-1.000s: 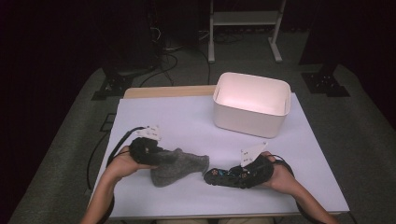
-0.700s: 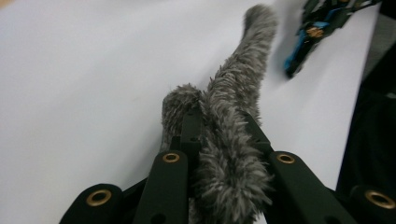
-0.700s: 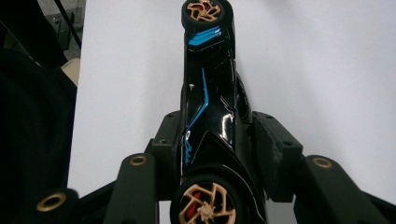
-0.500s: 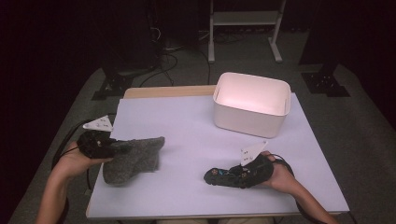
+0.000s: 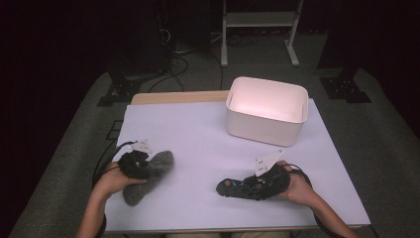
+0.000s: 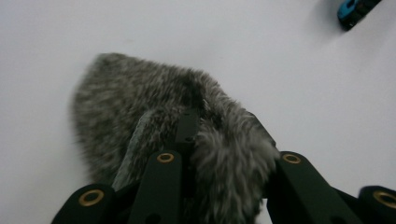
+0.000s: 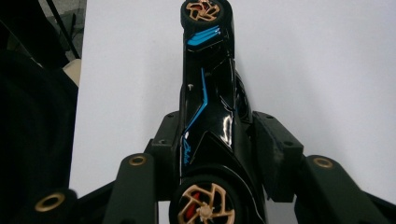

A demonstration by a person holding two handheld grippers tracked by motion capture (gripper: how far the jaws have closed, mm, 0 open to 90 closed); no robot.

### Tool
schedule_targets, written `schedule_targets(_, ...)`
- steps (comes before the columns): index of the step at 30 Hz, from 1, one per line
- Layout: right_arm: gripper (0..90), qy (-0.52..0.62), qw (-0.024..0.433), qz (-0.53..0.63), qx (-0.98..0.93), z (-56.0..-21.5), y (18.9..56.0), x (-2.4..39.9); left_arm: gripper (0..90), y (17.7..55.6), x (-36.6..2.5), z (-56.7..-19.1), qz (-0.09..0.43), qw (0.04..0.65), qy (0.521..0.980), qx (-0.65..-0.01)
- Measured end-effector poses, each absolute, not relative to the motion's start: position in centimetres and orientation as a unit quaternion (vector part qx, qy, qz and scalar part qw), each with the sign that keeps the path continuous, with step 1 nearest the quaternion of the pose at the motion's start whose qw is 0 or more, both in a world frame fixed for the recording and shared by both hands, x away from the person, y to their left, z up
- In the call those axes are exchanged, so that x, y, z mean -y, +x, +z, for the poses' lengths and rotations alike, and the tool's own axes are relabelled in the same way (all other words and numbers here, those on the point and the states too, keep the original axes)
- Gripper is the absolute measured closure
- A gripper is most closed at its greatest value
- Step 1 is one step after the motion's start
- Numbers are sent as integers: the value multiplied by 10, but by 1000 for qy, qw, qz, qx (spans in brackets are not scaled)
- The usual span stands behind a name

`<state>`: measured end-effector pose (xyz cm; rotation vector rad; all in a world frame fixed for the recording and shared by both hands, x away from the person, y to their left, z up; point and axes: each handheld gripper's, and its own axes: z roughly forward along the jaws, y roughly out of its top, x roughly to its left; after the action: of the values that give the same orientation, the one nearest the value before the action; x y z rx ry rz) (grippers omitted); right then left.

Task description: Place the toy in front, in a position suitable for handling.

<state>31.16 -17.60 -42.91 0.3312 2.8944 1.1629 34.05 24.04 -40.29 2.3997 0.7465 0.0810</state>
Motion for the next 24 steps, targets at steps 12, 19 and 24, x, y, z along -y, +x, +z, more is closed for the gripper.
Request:
schedule_targets(12,451,110,-19,369,-923,-426,310,172,602,331,-218,-420,27,324,908,-266)
schedule_targets(19,425,109,-23,374,-921,-422,311,168,575,327,-213,-416,33,327,909,-255)
schedule_targets(24,410,109,-29,375,-920,-418,312,165,558,325,-211,-414,35,328,910,-250)
